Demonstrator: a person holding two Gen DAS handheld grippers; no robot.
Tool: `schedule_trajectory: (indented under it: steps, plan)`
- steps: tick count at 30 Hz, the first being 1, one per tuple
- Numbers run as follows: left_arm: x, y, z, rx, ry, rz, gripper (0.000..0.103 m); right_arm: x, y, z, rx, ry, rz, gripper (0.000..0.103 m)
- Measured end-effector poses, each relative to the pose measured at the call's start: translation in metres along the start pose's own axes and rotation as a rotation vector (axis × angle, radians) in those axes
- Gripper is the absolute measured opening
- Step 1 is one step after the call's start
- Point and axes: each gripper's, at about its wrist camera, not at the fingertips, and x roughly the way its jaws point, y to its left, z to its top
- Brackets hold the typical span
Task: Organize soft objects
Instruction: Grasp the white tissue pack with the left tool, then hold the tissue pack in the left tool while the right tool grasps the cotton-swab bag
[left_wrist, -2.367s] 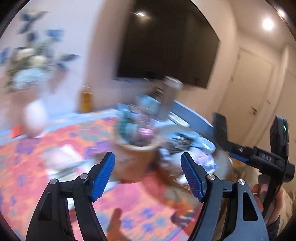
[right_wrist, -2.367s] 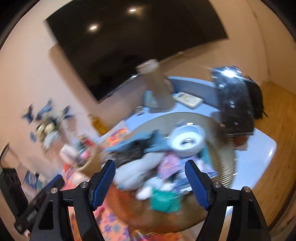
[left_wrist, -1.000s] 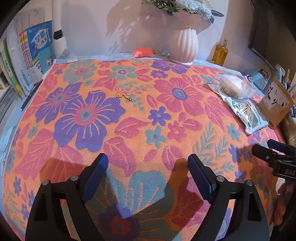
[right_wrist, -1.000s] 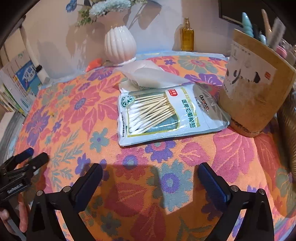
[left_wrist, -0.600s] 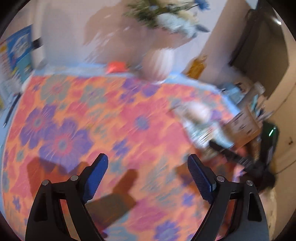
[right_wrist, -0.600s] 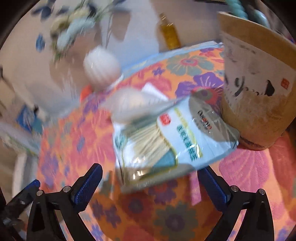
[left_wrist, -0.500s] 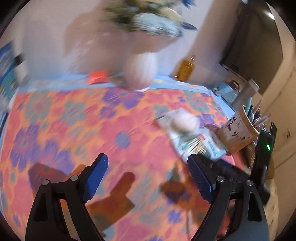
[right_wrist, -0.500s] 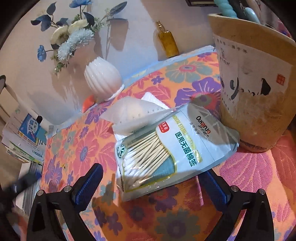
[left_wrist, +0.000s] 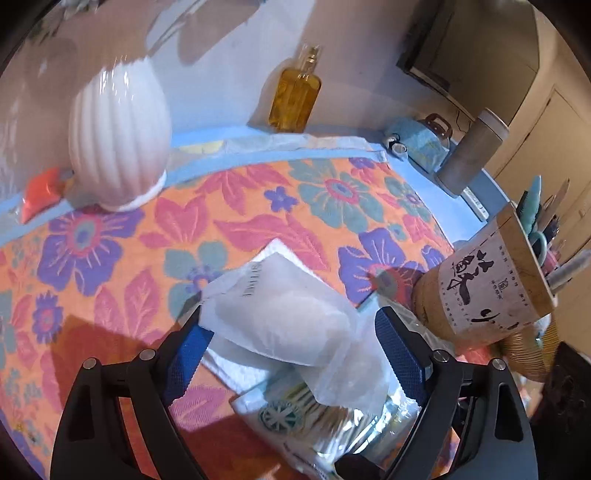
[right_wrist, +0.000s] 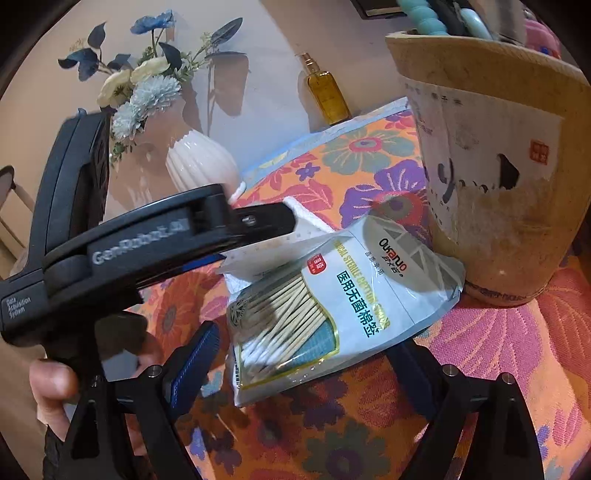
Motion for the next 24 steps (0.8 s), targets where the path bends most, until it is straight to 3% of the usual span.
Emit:
schedule_trajectory:
  steps: [1, 2, 5, 9, 13, 20, 24]
  plan:
    - [0.003, -0.001, 0.0, 0.013, 0.006, 0.008, 0.07, 0.001, 0.003, 0.0, -0.012, 0.005, -0.008, 0.063]
    - [0.006, -0.001, 0.0, 0.024, 0.022, 0.01, 0.049, 0.003, 0.004, 0.0, -0.022, 0.015, -0.003, 0.046]
    - [-0.001, 0.002, -0.004, 0.032, 0.01, 0.02, 0.046, 0.005, 0.002, -0.001, -0.007, 0.038, 0.034, 0.025]
    - [-0.036, 0.015, -0.018, -0.043, -0.05, 0.028, 0.045, -0.003, -0.008, -0.004, 0.046, 0.025, 0.088, 0.019]
    - [-0.088, 0.028, -0.041, -0.107, -0.132, 0.059, 0.045, -0.023, -0.002, -0.016, 0.017, 0.022, 0.091, 0.018]
    - [-0.169, 0.064, -0.112, -0.207, -0.259, 0.198, 0.045, -0.064, 0.009, -0.043, -0.083, 0.055, 0.154, 0.018]
    - [-0.186, 0.094, -0.157, -0.334, -0.286, 0.19, 0.045, -0.091, 0.014, -0.045, -0.164, 0.047, 0.172, 0.018]
